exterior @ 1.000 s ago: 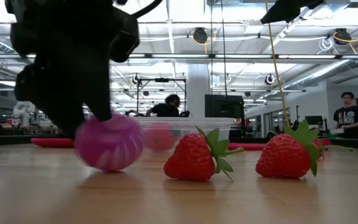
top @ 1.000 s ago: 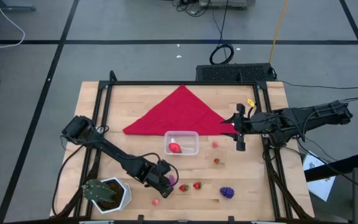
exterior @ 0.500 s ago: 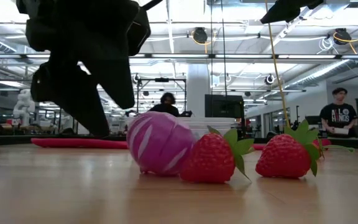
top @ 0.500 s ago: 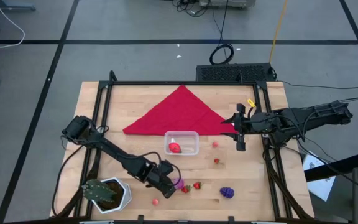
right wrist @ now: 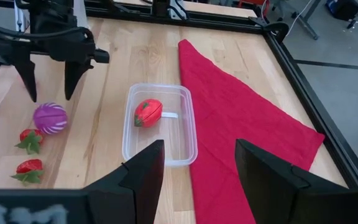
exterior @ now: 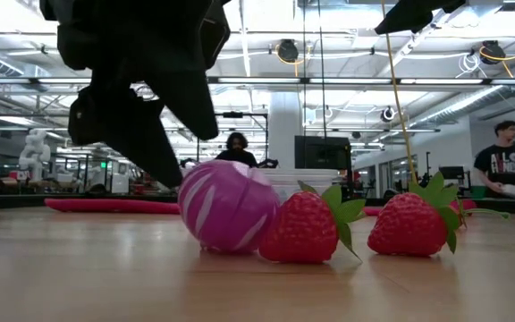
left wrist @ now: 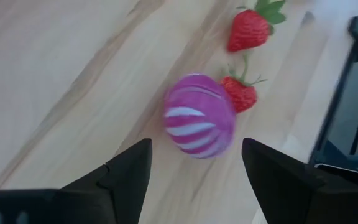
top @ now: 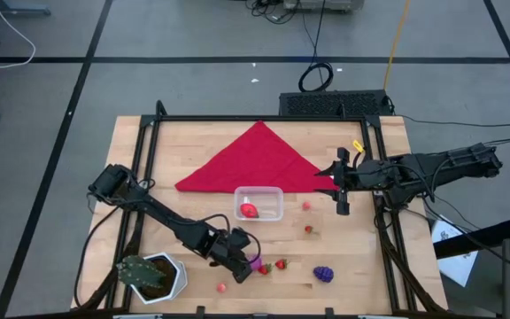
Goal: Pick and placing Produce into tupperware
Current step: Put the red onion in the transparent bin
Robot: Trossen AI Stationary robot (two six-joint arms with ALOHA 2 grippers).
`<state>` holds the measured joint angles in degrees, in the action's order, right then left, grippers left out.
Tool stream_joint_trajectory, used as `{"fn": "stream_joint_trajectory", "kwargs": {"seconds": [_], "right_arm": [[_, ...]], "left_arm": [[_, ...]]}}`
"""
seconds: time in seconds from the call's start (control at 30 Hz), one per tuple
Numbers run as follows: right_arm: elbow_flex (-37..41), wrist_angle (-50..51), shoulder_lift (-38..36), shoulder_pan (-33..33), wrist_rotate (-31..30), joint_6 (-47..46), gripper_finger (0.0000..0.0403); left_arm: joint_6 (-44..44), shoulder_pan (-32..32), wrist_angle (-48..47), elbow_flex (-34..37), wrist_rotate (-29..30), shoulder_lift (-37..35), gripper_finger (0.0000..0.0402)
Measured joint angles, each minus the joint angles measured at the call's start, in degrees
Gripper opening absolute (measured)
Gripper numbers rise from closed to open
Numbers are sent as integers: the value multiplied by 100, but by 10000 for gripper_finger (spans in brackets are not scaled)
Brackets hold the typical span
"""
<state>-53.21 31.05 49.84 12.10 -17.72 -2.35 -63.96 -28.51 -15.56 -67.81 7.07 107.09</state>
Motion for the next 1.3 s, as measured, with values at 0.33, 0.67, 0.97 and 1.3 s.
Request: {"fn": "stream_joint_trajectory", "kwargs": {"seconds": [0.33,0.67,0.97,1.3], "right_arm": [[0,-81,0,-1,0,0,187],[0,-130,2,0,0,-1,187],[0,-127,2,-1,0,0,187],[0,-127,2,-2,1,-2,187]], "left_arm": [[55,2,49,0,97,0,253],[143,114,115,0,159,53,253],[197,111,117,0,202,55,253],[283,173,280,-4,196,260,253]]}}
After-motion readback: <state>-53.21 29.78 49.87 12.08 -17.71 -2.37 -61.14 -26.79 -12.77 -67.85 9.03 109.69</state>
